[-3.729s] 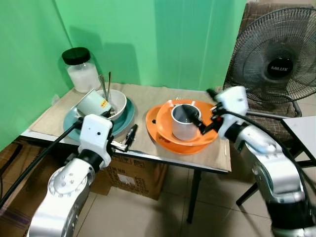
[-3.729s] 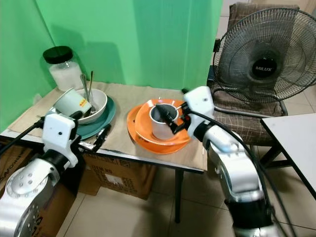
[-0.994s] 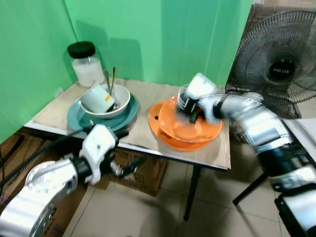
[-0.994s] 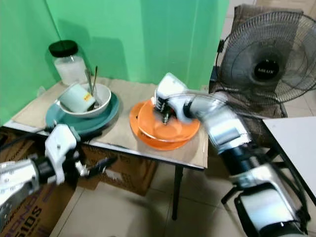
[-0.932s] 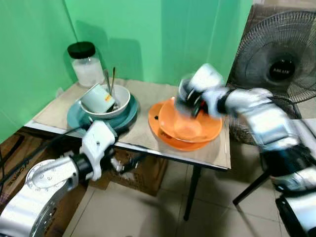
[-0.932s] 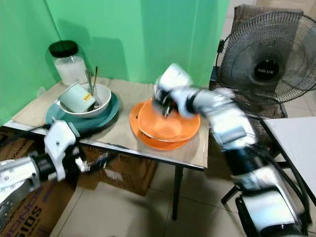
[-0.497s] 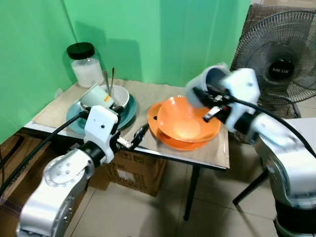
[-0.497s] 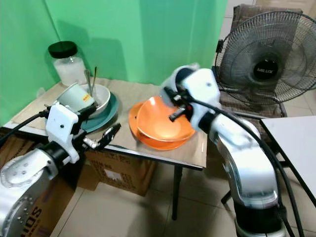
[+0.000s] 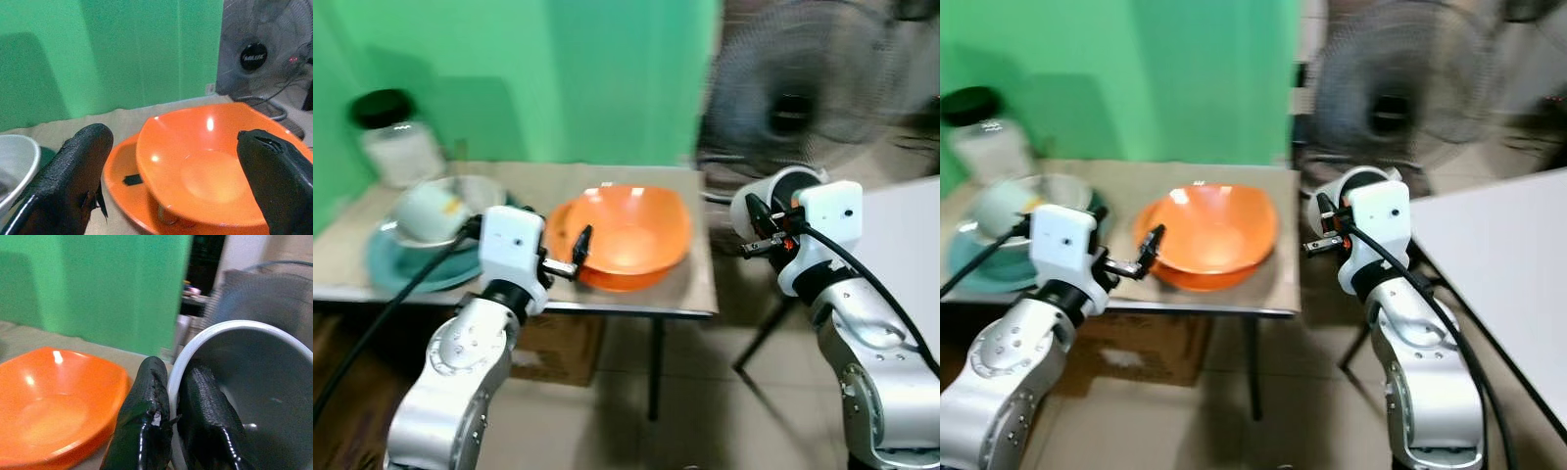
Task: Setting the table
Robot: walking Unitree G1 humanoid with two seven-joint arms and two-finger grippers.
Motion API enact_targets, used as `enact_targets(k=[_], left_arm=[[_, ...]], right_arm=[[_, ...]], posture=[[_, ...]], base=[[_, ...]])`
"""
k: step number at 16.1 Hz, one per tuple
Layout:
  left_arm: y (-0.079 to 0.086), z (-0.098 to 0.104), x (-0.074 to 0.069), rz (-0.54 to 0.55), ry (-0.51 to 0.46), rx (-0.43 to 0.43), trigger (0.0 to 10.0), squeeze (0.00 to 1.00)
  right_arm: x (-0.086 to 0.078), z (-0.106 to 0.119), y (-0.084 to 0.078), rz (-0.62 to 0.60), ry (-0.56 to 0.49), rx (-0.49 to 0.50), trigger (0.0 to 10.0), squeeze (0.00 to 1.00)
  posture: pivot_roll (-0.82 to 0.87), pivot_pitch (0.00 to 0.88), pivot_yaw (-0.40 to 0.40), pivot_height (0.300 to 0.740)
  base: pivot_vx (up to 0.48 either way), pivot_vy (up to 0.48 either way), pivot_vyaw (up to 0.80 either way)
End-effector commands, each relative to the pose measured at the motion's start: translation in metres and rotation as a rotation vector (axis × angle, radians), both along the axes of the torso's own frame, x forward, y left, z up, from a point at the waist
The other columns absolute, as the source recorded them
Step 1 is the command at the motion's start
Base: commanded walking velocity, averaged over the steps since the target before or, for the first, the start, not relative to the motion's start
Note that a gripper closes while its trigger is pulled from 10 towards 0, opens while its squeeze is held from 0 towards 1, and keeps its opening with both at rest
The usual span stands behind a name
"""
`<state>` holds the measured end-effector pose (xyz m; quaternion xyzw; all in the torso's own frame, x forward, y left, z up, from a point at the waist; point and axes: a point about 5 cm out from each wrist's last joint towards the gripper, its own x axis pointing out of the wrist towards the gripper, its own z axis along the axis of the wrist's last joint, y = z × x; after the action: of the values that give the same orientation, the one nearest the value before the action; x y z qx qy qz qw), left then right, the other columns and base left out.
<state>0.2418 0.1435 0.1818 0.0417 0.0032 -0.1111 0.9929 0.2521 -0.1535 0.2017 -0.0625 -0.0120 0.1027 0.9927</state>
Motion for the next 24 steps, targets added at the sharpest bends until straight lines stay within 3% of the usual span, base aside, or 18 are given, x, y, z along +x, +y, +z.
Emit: enact_targets(k=[1,4,5,7,9,14,16,24], left_arm=[[0.006,0.003,-0.002,0.035,-0.006,-0.013,10.0,0.00],[0.007,0.003,-0.001,0.095,-0.019,-0.002,10.0,0.00],[0.011,0.007,0.002,0.190,-0.080,-0.029,10.0,0.00],[0.009,0.010,0.002,0.236,-0.132,-0.107,10.0,0.00],[0.005,0.009,0.000,0.217,-0.122,-0.150,10.0,0.00],[0.014,-0.006,-0.005,0.095,-0.036,0.038,10.0,0.00],[0.016,-0.007,-0.007,0.057,-0.038,0.063,10.0,0.00],[0.021,-0.006,-0.005,0.052,-0.049,0.035,10.0,0.00]], right_arm=[[-0.001,-0.001,-0.001,-0.018,0.006,0.003,10.0,0.00],[0.000,-0.003,-0.004,-0.065,-0.011,-0.066,10.0,0.00],[0.001,-0.002,-0.006,-0.074,-0.011,-0.053,10.0,0.00],[0.001,-0.004,-0.007,-0.072,0.002,-0.027,10.0,0.00],[-0.001,-0.007,-0.006,-0.076,0.017,-0.016,10.0,0.00],[-0.004,-0.016,-0.007,-0.118,0.040,-0.011,10.0,0.00],[-0.006,-0.019,-0.005,-0.104,0.057,-0.010,10.0,0.00],[-0.006,-0.026,-0.005,-0.099,0.120,-0.006,10.0,0.00]], posture=[[-0.07,0.000,0.020,0.740],[-0.07,0.000,0.019,0.740],[-0.07,0.000,0.021,0.740],[-0.07,0.000,0.021,0.740],[-0.08,0.000,0.021,0.740],[-0.07,0.000,0.023,0.740],[-0.07,0.000,0.024,0.740],[-0.08,0.000,0.023,0.740]], base=[[0.000,0.000,-0.80],[0.000,0.000,-0.27],[0.000,0.000,0.00],[0.000,0.000,-0.40],[0.000,0.000,-0.80],[0.000,0.000,-0.80],[0.000,0.000,-0.80],[0.000,0.000,-0.80]])
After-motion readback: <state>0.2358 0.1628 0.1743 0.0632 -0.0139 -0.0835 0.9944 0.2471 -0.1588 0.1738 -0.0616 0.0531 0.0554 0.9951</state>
